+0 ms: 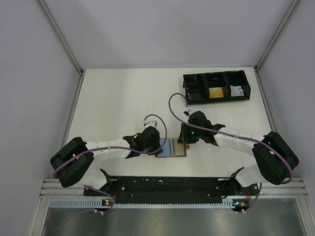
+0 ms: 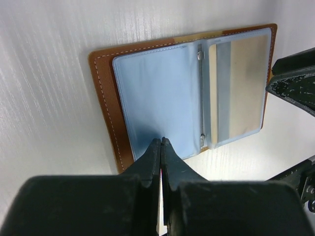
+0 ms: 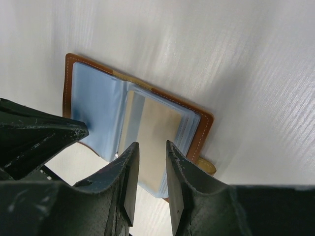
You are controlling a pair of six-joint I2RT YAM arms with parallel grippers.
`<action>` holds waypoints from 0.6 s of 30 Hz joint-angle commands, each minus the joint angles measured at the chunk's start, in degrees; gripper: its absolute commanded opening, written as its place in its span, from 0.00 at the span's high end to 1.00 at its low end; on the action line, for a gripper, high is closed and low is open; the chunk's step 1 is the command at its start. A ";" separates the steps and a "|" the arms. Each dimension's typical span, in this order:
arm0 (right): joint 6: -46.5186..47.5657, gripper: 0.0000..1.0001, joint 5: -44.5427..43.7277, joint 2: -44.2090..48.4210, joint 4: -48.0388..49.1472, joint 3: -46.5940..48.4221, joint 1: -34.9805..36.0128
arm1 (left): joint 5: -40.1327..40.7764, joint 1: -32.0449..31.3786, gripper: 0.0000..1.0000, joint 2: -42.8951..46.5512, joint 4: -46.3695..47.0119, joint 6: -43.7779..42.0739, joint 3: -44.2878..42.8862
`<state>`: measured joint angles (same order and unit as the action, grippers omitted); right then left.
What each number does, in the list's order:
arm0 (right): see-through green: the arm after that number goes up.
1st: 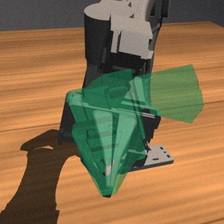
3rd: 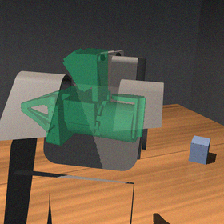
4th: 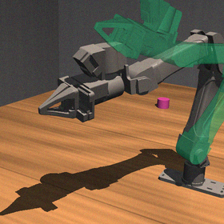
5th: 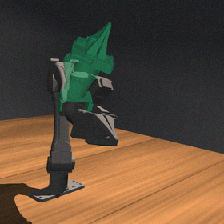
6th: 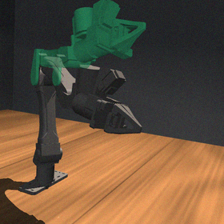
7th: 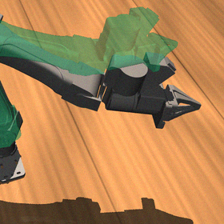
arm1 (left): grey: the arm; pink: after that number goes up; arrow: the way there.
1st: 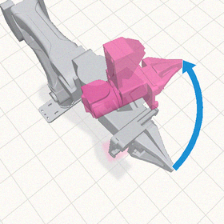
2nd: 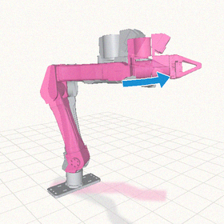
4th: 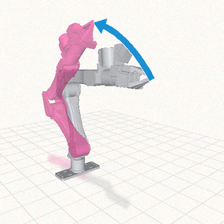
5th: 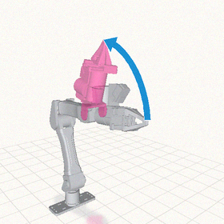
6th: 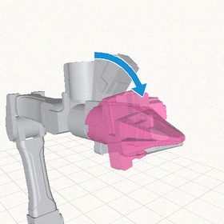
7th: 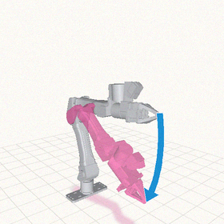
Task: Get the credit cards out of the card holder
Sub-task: Remove the credit card from the card holder.
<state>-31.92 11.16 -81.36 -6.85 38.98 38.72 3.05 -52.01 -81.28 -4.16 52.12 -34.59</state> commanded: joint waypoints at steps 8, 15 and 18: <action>0.72 0.70 -2.19 1.56 -1.06 -0.31 -0.40 | 1.17 -0.02 1.00 -1.43 3.64 1.41 1.10; 0.90 0.70 -2.20 0.94 -1.32 -0.49 -0.40 | 0.82 -0.02 1.00 -1.61 5.31 1.58 1.19; 0.81 0.70 -0.62 1.03 -0.27 -0.66 -0.40 | 0.73 -0.02 1.00 -1.69 5.48 1.58 1.19</action>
<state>-31.62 9.32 -81.36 -8.60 38.96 38.72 3.64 -52.01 -82.17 -0.99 53.49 -34.04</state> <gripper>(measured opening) 0.300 0.008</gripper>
